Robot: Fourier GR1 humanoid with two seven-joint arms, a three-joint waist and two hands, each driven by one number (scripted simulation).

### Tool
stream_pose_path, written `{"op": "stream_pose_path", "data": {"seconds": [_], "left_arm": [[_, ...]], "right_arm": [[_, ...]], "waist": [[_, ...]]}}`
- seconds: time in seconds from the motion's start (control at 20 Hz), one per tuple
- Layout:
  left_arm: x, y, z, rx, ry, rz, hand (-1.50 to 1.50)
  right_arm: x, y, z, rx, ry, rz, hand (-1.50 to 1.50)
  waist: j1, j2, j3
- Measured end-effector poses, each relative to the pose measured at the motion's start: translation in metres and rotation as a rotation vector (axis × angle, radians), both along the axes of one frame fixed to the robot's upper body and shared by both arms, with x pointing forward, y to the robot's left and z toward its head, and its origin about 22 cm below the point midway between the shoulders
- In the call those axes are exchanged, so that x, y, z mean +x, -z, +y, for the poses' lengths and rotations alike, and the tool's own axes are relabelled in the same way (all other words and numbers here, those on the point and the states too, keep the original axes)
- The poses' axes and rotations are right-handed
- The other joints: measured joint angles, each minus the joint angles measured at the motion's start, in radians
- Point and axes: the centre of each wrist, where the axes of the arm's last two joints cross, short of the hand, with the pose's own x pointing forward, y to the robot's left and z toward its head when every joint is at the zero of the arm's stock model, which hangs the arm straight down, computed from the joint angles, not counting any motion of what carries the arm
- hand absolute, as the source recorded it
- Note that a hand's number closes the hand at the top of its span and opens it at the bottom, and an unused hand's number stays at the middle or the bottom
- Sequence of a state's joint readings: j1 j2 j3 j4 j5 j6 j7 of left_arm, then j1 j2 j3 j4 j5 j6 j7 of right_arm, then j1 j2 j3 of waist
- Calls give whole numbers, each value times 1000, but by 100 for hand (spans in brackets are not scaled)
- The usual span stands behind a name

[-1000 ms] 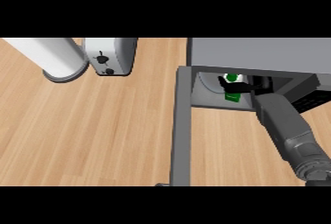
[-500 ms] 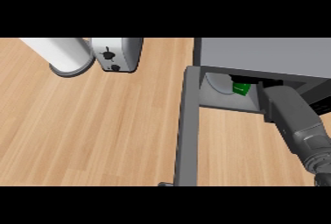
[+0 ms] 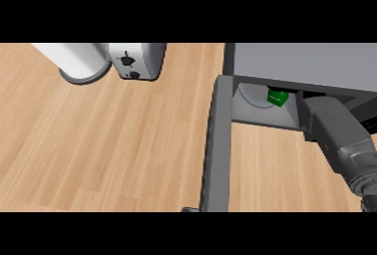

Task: Pick up the milk, place it into the microwave and close the microwave

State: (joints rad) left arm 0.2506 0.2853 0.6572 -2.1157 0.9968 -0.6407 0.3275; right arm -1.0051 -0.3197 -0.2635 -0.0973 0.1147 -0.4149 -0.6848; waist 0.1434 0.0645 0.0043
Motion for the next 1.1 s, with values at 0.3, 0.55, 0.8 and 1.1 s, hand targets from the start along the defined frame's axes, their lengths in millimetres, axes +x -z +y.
{"op": "stream_pose_path", "data": {"seconds": [0.3, 0.55, 0.8, 1.1], "left_arm": [[5, -1, 1, 5, 9, -4, -150], [8, -3, 2, 21, 4, -5, -150], [9, -6, 4, 51, 2, -3, -150], [14, -7, 4, 75, 9, -6, -150]], "right_arm": [[-1, 0, -6, 13, 42, -6, 150], [-1, -2, -8, 20, 54, -15, 150], [4, -16, -19, 7, 75, -33, 150], [5, -21, -23, -32, 108, -38, -150]], "waist": [[17, 3, -3], [22, 8, -4], [42, 23, 3], [52, 35, 2]]}}
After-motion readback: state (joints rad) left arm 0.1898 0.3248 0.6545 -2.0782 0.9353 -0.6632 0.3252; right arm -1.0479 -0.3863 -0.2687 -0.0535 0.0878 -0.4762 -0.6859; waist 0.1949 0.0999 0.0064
